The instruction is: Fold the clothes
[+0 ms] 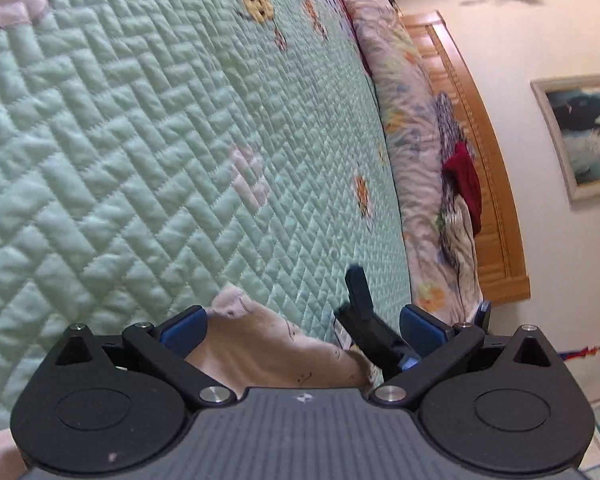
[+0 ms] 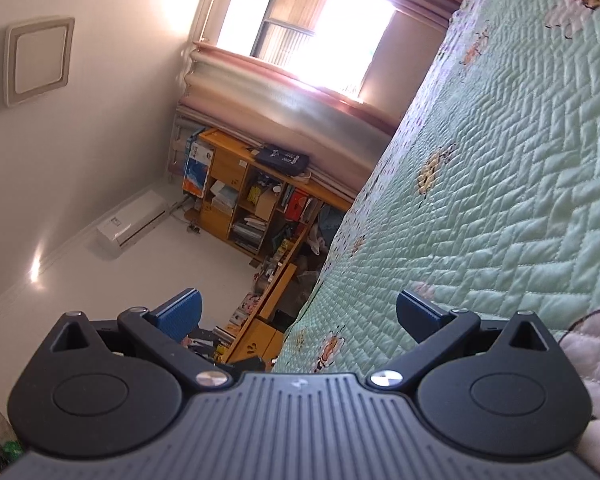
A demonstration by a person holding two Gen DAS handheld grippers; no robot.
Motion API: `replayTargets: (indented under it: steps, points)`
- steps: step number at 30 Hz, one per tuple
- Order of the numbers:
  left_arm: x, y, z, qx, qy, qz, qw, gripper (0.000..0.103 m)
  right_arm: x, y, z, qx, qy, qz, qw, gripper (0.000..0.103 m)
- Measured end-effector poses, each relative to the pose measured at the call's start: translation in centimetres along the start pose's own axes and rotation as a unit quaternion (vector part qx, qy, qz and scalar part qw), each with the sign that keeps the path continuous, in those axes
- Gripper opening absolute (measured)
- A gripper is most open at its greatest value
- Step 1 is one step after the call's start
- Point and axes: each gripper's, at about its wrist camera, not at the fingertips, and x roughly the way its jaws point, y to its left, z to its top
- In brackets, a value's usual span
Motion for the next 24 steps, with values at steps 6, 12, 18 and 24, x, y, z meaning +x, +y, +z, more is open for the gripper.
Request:
replayTargets:
  steps: [6, 12, 18, 24]
  points:
    - [-3.2, -3.2, -0.9, 0.032, -0.007, -0.022, 0.9992, 0.102, -0.4, 0.2, 0.0, 0.000, -0.005, -0.002, 1.000, 0.103]
    - [-3.2, -1.0, -4.0, 0.045, 0.038, 0.054, 0.9968, 0.102, -0.8, 0.0, 0.1, 0.010, -0.013, 0.002, 1.000, 0.103]
    - [-3.1, 0.0, -1.2, 0.045, -0.032, 0.085, 0.9949, 0.102, -0.5, 0.2, 0.0, 0.005, -0.007, 0.000, 1.000, 0.103]
    - [-4.5, -1.7, -1.0, 0.047, -0.040, 0.053, 0.9967, 0.102, -0.4, 0.4, 0.0, -0.004, -0.004, -0.004, 1.000, 0.103]
